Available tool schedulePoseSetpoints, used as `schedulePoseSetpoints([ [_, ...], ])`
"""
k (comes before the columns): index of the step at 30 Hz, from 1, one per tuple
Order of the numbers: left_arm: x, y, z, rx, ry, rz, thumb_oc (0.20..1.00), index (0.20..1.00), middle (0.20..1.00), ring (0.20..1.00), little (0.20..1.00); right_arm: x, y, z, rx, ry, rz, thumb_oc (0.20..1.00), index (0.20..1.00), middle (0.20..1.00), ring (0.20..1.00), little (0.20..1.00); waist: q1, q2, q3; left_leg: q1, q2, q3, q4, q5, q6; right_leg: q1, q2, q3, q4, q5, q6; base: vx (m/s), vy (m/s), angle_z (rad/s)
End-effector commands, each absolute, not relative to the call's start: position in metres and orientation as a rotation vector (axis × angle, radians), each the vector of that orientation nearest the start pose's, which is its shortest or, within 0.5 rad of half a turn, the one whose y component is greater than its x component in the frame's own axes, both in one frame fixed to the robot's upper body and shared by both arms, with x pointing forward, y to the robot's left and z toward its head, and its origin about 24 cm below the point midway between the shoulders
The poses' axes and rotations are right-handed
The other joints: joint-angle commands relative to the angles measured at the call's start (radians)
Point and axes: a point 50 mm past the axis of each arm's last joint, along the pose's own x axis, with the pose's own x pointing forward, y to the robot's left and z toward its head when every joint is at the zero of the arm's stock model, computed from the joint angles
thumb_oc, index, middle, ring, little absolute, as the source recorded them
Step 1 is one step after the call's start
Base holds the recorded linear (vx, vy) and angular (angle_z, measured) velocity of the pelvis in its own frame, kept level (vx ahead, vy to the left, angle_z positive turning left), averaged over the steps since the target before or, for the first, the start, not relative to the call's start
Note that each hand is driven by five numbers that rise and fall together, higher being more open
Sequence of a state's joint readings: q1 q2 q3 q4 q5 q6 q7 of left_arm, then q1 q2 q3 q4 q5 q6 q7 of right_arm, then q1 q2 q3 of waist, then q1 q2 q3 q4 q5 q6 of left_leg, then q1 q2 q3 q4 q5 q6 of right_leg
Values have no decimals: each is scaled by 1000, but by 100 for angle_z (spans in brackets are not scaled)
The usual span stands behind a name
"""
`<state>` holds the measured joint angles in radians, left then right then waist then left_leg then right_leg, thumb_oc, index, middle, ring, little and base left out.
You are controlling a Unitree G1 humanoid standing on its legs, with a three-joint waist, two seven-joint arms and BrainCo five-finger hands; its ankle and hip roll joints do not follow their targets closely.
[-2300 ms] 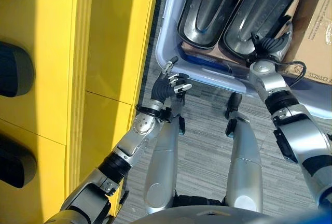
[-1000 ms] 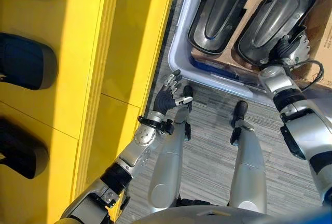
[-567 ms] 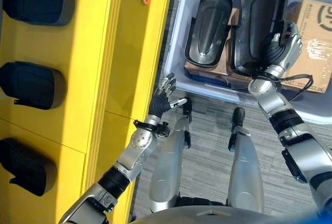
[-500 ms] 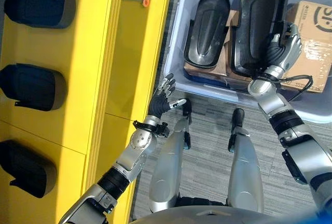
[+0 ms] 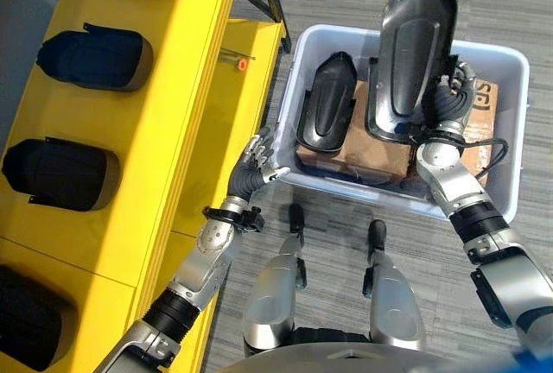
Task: Move parts from the plastic box to the shelf.
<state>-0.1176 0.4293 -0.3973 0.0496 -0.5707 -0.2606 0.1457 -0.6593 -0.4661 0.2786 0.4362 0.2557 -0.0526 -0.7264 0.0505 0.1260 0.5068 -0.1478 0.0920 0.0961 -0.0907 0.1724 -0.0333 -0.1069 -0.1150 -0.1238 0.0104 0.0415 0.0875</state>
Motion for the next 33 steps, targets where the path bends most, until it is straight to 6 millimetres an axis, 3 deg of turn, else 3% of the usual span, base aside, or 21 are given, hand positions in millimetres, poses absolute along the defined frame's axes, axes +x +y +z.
schedulePoseSetpoints([
  [1, 257, 150, 68, -160, -152, -241, 1000, 1000, 1000, 1000, 1000, 353, -177, 171, -69, -390, -341, 200, 200, 200, 200, 200, 36, -43, -74, 16, -21, -6, 51, -129, -11, 3, -14, -87, 154, -133, -12, 134, 22, 2],
  [2, 253, 155, 65, -153, -146, -219, 1000, 1000, 1000, 1000, 1000, 347, -166, 161, -21, -356, -238, 200, 200, 200, 200, 200, 42, -53, -94, 34, -21, -17, 55, -128, -10, 32, -13, -96, 153, -137, -16, 140, 41, 2],
  [11, 242, 177, 58, -95, -118, -129, 1000, 1000, 1000, 1000, 1000, 316, -131, 119, 122, -206, 56, 200, 200, 200, 200, 200, 68, -95, -200, 96, -52, -50, 55, -145, 19, 135, -29, -120, 118, -130, 9, 74, 97, 16],
  [17, 239, 174, 53, -103, -82, -169, 1000, 1000, 1000, 1000, 1000, 301, -105, 94, 201, -96, 166, 200, 200, 200, 200, 200, 85, -126, -259, 143, -77, -46, 33, -163, 58, 158, -43, -114, 103, -96, 51, 3, 136, 15],
  [21, 239, 170, 54, -60, -82, -189, 1000, 1000, 1000, 1000, 1000, 297, -95, 90, 237, -84, 231, 200, 200, 200, 200, 200, 91, -135, -273, 164, -95, -54, 13, -177, 82, 135, -33, -116, 154, -69, 61, -51, 47, -1],
  [23, 239, 168, 53, -52, -78, -201, 1000, 1000, 1000, 1000, 1000, 295, -93, 90, 241, -85, 241, 200, 200, 200, 200, 200, 83, -139, -281, 163, -106, -71, 12, -181, 93, 126, -2, -77, 186, -80, 57, -8, -2, -3],
  [26, 245, 153, 51, -86, -66, -283, 1000, 1000, 1000, 1000, 1000, 288, -97, 90, 244, -87, 210, 200, 200, 200, 200, 200, 30, -155, -312, 161, -168, -178, 5, -180, 109, 96, 150, 107, 220, -82, 19, 28, -16, 65],
  [29, 248, 138, 50, -97, -62, -364, 1000, 1000, 1000, 1000, 1000, 289, -99, 90, 239, -83, 205, 200, 200, 200, 200, 200, -9, -156, -323, 181, -207, -259, 3, -182, 113, 69, 249, 231, 243, -65, 0, 20, -57, 140],
  [31, 249, 127, 50, -94, -59, -408, 1000, 1000, 1000, 1000, 1000, 289, -102, 89, 233, -75, 198, 200, 200, 200, 200, 200, -27, -159, -333, 185, -227, -299, 3, -181, 114, 99, 269, 271, 178, -72, -12, -7, -144, 104],
  [33, 250, 116, 52, -110, -66, -438, 1000, 1000, 1000, 1000, 1000, 288, -100, 86, 236, -63, 199, 200, 200, 200, 200, 200, -29, -149, -335, 184, -223, -325, 3, -174, 107, 118, 262, 265, 136, -89, -24, -90, -170, 100],
])
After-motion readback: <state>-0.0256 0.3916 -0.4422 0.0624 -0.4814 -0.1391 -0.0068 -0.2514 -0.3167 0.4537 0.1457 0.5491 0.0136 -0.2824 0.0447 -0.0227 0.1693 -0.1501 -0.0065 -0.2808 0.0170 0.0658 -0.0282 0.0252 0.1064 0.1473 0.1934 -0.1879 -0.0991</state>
